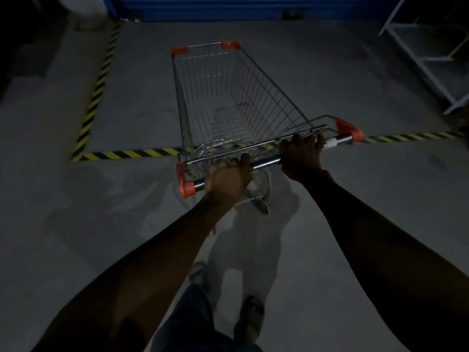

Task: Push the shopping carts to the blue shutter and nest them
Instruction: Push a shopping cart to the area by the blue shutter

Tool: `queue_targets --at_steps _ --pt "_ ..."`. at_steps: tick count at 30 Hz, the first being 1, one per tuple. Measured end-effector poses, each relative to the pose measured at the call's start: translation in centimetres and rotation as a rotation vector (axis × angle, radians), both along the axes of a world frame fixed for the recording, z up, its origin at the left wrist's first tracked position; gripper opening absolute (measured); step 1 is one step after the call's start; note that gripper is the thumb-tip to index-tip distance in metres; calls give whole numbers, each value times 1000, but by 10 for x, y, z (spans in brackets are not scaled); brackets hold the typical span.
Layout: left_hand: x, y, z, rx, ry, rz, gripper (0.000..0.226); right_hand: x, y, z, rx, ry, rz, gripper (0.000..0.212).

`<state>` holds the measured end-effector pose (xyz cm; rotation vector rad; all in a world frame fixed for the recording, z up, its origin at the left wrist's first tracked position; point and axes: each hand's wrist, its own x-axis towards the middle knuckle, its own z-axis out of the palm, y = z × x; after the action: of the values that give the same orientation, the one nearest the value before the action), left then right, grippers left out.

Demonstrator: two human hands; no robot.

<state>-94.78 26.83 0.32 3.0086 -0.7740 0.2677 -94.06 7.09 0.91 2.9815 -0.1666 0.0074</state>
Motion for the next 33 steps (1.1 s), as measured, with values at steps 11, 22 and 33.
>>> queue_targets --at_steps 11,22,33 --pt "201 26 1 -88 38 95 25 245 26 7 -104 154 149 44" --pt "374 146 0 -95 16 43 51 421 140 0 -81 67 227 28" --pt "549 282 -11 -22 -121 -78 58 590 244 -10 139 -75 500 34"
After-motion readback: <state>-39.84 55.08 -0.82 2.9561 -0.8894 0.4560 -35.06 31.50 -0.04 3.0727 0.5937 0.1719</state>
